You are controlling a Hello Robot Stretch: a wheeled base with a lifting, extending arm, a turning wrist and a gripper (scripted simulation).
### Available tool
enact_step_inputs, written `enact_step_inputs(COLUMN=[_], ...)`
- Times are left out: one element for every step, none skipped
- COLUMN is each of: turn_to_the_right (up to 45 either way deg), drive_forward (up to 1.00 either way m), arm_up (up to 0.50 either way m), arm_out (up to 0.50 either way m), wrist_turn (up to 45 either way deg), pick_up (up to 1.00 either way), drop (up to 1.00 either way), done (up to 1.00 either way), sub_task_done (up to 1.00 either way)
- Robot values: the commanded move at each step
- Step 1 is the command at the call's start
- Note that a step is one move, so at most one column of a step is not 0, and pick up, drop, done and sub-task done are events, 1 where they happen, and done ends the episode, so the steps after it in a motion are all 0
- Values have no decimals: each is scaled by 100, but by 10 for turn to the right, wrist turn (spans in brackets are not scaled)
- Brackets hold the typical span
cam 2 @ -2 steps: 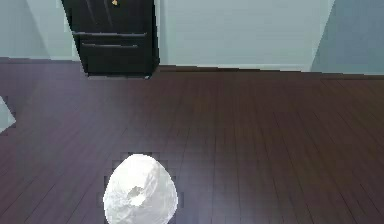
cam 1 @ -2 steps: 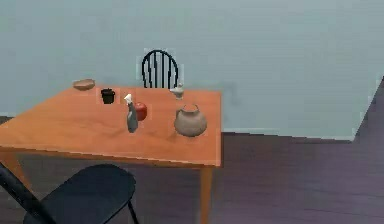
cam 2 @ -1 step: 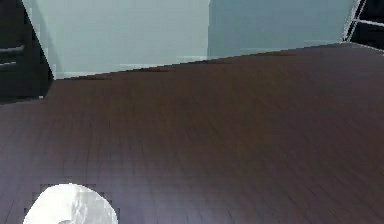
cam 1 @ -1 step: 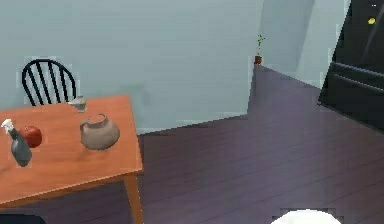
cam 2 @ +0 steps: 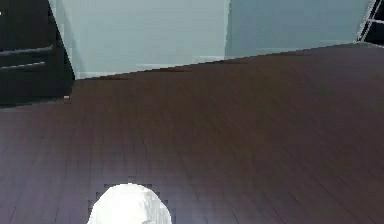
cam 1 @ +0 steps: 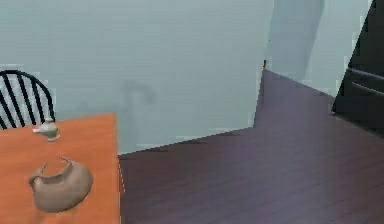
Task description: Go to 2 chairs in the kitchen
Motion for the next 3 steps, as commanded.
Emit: enact_step_inputs(turn_to_the_right=[-450,-360,0], drive_forward=[0,0,0], arm_up=[0,0,0], arm_out=[0,0,0], wrist_turn=[0,0,0], pick_up=[0,0,0], drop=[0,0,0], done=[0,0,100], sub_task_done=[0,0,0])
